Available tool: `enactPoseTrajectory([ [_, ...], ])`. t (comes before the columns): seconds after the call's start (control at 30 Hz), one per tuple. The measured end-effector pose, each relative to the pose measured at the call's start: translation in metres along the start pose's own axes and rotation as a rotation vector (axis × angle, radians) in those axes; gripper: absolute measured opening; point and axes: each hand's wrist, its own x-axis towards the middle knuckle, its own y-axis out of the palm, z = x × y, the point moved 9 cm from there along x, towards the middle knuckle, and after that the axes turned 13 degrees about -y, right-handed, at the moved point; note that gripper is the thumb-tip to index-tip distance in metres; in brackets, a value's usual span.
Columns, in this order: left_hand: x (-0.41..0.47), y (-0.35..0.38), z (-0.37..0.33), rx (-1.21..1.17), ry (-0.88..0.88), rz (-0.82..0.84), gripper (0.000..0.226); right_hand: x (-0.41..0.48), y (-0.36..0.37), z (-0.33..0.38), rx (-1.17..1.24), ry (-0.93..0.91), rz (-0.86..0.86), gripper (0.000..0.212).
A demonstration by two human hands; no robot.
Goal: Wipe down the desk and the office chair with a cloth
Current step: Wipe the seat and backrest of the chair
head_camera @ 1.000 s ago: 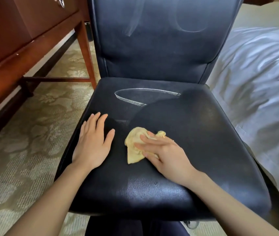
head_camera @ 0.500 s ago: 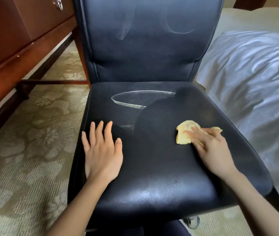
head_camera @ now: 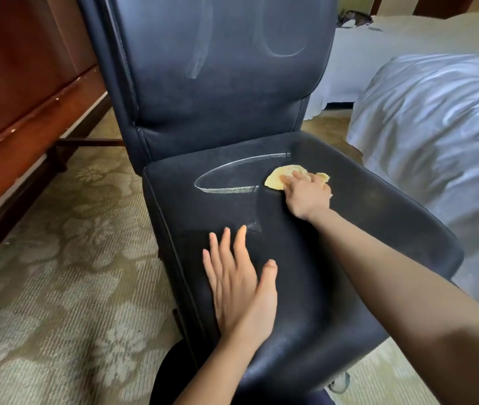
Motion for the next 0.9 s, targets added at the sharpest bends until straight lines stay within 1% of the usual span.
enactPoseTrajectory([
  [0.17, -0.017, 0.015, -0.011, -0.271, -0.041, 0.197, 0.074, -0.002, 0.014, 0.045, 0.033, -0.207, 0.054, 0.040],
  [0.27, -0.029, 0.022, -0.018, -0.399, -0.055, 0.320, 0.069, -0.017, 0.018, 0.065, 0.019, -0.324, 0.032, 0.040],
  [0.37, -0.043, 0.027, -0.023, -0.603, -0.091, 0.456, 0.065, -0.040, 0.014, 0.076, 0.073, -0.441, 0.029, 0.039],
  [0.43, -0.045, 0.021, -0.024, -0.728, -0.104, 0.485, 0.059, -0.061, 0.008, 0.081, 0.129, -0.541, 0.009, 0.038],
  [0.5, -0.037, 0.005, -0.022, -0.772, -0.059, 0.416, 0.050, -0.086, -0.002, 0.083, 0.174, -0.623, -0.045, 0.035],
  [0.57, -0.022, -0.020, -0.013, -0.710, 0.025, 0.265, 0.038, -0.106, -0.008, 0.082, 0.225, -0.648, -0.057, 0.033],
  [0.63, -0.004, -0.043, 0.002, -0.544, 0.074, 0.074, 0.029, -0.123, -0.009, 0.079, 0.284, -0.655, -0.031, 0.032],
  [0.7, 0.016, -0.058, 0.018, -0.350, 0.079, -0.065, 0.028, -0.138, -0.011, 0.078, 0.330, -0.669, -0.027, 0.032],
  [0.77, 0.038, -0.060, 0.032, -0.164, 0.052, -0.103, 0.037, -0.154, -0.014, 0.076, 0.353, -0.687, -0.056, 0.031],
  [0.9, 0.075, -0.056, 0.048, 0.158, 0.059, -0.065, 0.055, -0.180, -0.018, 0.071, 0.368, -0.674, -0.115, 0.029],
])
